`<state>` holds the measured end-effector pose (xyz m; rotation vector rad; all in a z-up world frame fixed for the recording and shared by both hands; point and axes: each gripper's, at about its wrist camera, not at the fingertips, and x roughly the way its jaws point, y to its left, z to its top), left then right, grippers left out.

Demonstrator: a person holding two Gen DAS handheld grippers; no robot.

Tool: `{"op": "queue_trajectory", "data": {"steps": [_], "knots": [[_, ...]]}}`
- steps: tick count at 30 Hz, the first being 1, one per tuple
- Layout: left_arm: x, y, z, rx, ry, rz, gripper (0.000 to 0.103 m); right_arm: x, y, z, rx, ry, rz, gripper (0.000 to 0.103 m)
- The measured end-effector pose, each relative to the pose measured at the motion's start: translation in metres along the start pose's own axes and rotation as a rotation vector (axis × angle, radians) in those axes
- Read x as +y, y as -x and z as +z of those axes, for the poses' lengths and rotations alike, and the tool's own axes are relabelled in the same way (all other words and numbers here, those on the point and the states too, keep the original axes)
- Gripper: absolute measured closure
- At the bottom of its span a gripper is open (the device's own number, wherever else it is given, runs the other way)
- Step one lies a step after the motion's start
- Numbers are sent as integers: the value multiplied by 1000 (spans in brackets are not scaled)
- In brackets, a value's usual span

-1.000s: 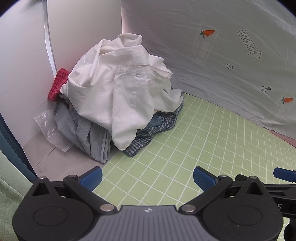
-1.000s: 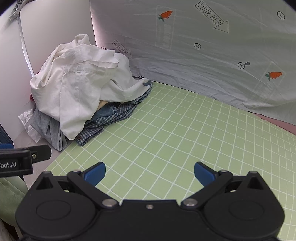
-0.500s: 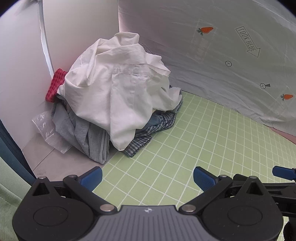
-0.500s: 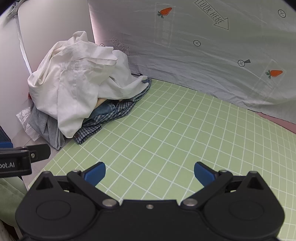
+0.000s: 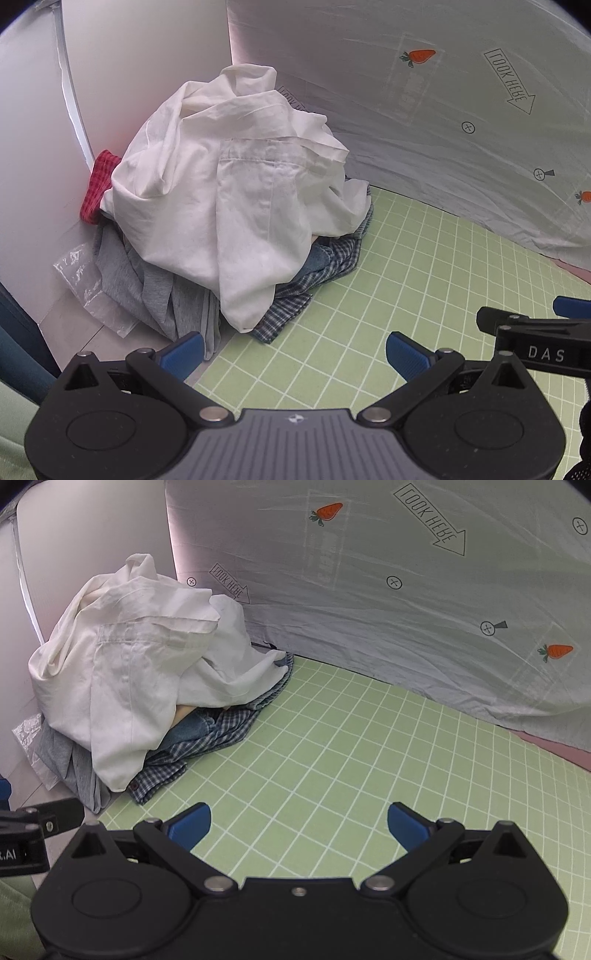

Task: Fold clothes
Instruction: 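Grasp the white shirt on the pile with the right gripper while left tool approaches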

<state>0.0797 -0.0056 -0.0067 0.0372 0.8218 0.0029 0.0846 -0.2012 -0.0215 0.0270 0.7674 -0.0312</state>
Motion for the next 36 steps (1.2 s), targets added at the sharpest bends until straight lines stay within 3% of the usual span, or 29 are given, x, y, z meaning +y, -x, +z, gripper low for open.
{"op": "queue_trajectory", "data": {"steps": [6,14,18,23,29,33,36], "knots": [[19,-41,39,4,25,35,0,4,-38,46,-25,10,-16,0],[73,-121,110,2,129,188,0,25,-122,123,-45,26,25,0],[101,-159,128,63,225,194,0,40,-174,163,-33,2,110,1],[125,-188,130,106,308,142,0,58,-223,200,-40,-44,231,1],[136,-195,129,119,332,105,0,76,-275,206,10,-73,329,4],[136,-195,129,125,334,99,0,69,-277,200,20,-141,448,44],[133,-190,126,119,328,104,0,74,-262,197,-36,-52,431,69]]}}
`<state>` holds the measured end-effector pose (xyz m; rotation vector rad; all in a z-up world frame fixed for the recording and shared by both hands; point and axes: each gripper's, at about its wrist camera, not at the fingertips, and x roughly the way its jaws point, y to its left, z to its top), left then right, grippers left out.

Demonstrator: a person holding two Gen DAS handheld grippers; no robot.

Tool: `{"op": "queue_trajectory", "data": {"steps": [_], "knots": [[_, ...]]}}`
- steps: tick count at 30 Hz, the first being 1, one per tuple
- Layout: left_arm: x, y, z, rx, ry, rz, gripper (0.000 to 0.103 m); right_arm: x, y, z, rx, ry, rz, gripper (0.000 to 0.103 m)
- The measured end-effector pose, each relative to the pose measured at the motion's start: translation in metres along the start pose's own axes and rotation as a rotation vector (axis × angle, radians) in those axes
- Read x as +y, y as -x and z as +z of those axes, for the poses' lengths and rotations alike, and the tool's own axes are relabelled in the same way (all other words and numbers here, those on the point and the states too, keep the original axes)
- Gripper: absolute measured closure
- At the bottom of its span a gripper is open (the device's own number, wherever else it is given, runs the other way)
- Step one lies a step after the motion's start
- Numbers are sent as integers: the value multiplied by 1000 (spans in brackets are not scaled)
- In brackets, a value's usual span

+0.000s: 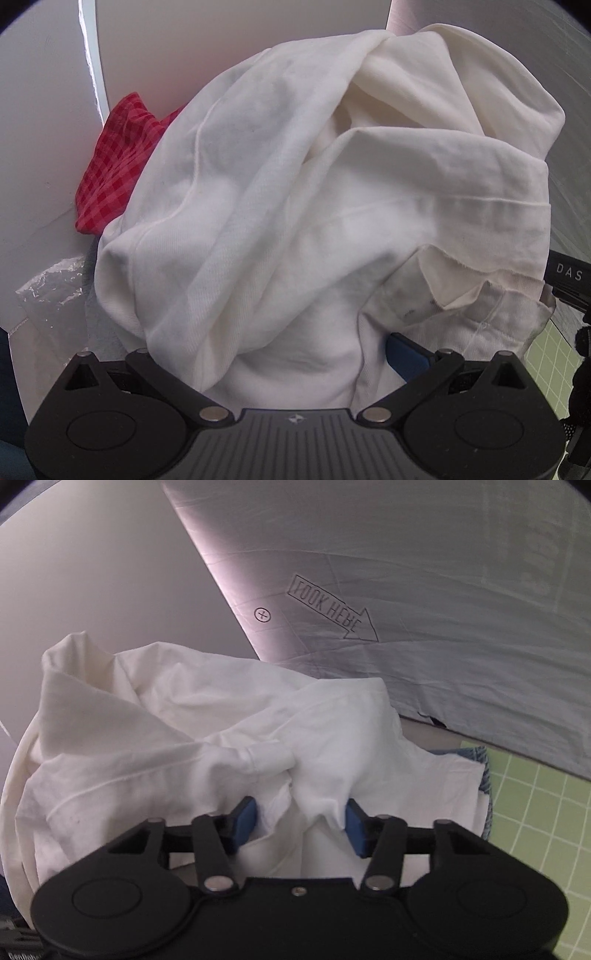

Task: Fold clothes
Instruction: 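Grasp the white shirt on the pile with the right gripper while left tool approaches, then pull the white shirt off the pile and lay it on the mat with the right gripper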

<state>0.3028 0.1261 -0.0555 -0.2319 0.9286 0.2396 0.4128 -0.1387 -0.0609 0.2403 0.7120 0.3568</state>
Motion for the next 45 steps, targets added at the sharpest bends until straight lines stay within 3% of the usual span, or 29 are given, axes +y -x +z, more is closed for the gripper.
{"op": "queue_trajectory", "data": {"steps": [3,8,12,18,25,30,33,36,39,45], "knots": [[-1,9,-6,-5,-8,0,1,1,24,-7,-46,20,-25,88],[-7,34,-24,-38,-22,-42,4,-21,80,-35,-136,14,-137,90],[-16,59,-46,-57,-49,-74,4,-61,148,-80,-161,-119,-248,91],[-28,80,-81,-22,-114,-167,4,-117,236,-172,-96,-186,-589,91],[-84,119,-149,37,-250,-268,4,-187,388,-274,-70,-274,-1063,91],[-123,142,-197,68,-340,-305,4,-224,474,-334,-55,-325,-1287,91],[-141,156,-224,89,-368,-308,4,-236,511,-358,-82,-435,-1288,91],[-158,173,-249,109,-380,-315,4,-245,540,-377,-134,-556,-1201,91],[-170,183,-266,114,-387,-311,3,-247,544,-383,-111,-503,-1160,91],[-199,197,-291,101,-380,-249,3,-270,564,-380,-94,-381,-1164,91]]}}
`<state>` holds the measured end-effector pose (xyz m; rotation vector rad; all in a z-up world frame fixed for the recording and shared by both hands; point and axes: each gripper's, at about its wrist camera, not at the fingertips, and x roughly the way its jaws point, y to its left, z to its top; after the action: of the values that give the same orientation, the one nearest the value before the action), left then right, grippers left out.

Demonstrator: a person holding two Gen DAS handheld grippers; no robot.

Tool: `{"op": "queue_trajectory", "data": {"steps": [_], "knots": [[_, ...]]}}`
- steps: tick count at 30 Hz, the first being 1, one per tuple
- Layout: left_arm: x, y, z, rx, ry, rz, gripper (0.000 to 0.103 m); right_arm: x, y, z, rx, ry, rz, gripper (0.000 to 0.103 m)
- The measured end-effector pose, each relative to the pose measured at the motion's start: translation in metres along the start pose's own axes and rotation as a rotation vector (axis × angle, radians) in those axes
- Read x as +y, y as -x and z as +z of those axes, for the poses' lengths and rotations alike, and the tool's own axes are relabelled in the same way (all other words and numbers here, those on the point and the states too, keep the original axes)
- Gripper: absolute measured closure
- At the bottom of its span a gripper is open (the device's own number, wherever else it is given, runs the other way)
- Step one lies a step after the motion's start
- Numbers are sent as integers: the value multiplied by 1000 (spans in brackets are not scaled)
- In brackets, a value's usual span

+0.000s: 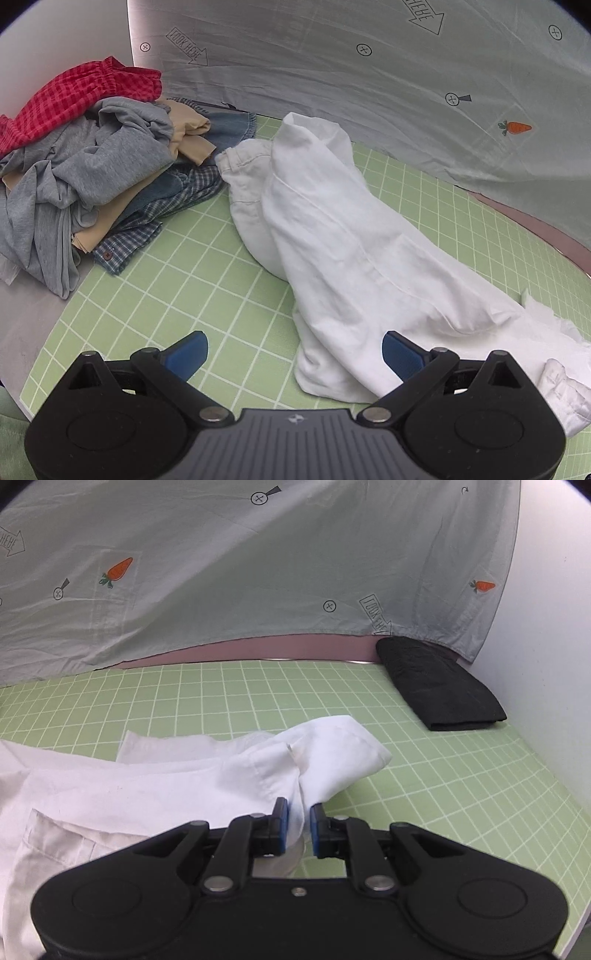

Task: Fold clothes
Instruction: 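Pull the white shirt off the pile and lay it on the mat with the right gripper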

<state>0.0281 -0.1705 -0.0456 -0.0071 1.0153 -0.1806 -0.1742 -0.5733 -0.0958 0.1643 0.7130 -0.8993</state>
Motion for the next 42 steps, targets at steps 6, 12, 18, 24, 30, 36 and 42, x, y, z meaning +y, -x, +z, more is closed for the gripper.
{"op": "queue_trajectory", "data": {"steps": [6,12,18,24,30,36,42], "knots": [[-35,-7,10,-10,-25,39,3,-53,-44,33,-13,-80,-59,90],[-63,-33,42,-11,-44,54,3,-71,-87,29,54,-104,-88,88],[-82,-55,74,0,-111,77,3,-62,-104,16,114,-105,-134,85],[-93,-74,97,13,-139,63,3,-60,-109,8,168,-142,-171,58],[-96,-82,122,-14,-107,-5,3,-57,-108,5,200,-189,-208,18],[-102,-116,134,7,-118,39,3,-55,-107,5,219,-217,-188,6],[-82,-135,130,40,-53,55,63,-46,-107,7,217,-158,-190,6]]}}
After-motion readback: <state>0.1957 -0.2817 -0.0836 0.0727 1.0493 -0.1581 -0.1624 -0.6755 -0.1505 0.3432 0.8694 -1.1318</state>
